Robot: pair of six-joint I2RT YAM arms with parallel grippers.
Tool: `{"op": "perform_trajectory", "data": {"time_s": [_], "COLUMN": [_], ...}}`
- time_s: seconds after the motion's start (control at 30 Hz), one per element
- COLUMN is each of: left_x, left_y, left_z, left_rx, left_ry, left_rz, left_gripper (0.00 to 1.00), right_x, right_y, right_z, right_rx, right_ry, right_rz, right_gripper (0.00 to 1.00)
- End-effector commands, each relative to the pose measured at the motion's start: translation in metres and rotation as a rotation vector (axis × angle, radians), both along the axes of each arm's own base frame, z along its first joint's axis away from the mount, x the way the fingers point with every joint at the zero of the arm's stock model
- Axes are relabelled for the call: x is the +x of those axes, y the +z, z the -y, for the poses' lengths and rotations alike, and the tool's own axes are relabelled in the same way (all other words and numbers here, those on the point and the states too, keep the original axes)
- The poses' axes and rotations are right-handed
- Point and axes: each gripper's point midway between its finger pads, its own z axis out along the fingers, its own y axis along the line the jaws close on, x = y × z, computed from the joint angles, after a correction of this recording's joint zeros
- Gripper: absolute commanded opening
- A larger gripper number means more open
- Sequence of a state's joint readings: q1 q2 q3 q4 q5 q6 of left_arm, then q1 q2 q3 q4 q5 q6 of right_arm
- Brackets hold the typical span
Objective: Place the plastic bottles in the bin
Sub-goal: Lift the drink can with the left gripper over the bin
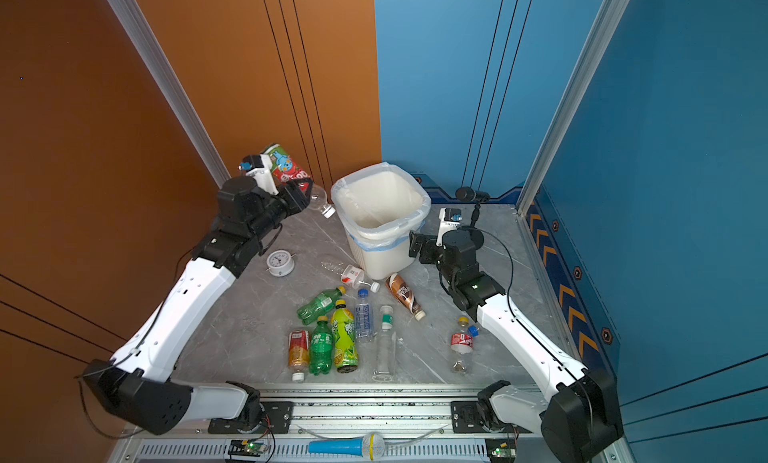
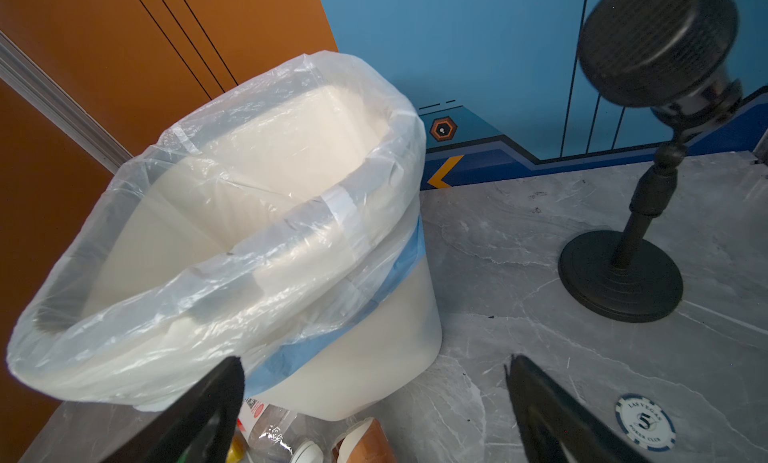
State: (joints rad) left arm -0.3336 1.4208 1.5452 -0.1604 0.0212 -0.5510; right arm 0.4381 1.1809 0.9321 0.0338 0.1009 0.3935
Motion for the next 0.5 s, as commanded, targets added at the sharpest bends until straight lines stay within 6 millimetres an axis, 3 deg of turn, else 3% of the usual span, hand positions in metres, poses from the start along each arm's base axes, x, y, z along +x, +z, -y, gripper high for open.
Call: {"op": "perform_trajectory", "data": {"time_s": [0.0, 0.1, 0.2, 0.33, 0.47], "left_x": [0.012, 0.029, 0.042, 0.053, 0.06], "left_y": [0.028, 0.03, 0.013, -0.005, -0.023], "left_z": [0.036, 0.068, 0.095, 0.122, 0.136], "left_rx": [0.06, 0.072, 0.1, 0.146, 0.168], "left_ry": [-0.105, -0.183, -0.252, -0.307, -0.334], "left_rz": [0.092, 0.087, 0.019, -0.03, -0.084], "left_gripper": [0.57, 0.57, 0.57, 0.57, 0.57], "right_x": [-0.009, -0.013, -0.016, -0.018, -0.018], "right_y": [-0.01, -0.014, -0.016, -0.017, -0.019], "right_z": [0.004, 0.007, 0.009, 0.012, 0.013], "right_rx": [0.013, 0.013, 0.018, 0.017, 0.018], "right_ry": [-0.001, -0.011, -0.013, -0.018, -0.017], "right_rz": [-0.036, -0.041, -0.047, -0.051, -0.055], "right_gripper": [1.0, 1.0, 1.0, 1.0, 1.0]}}
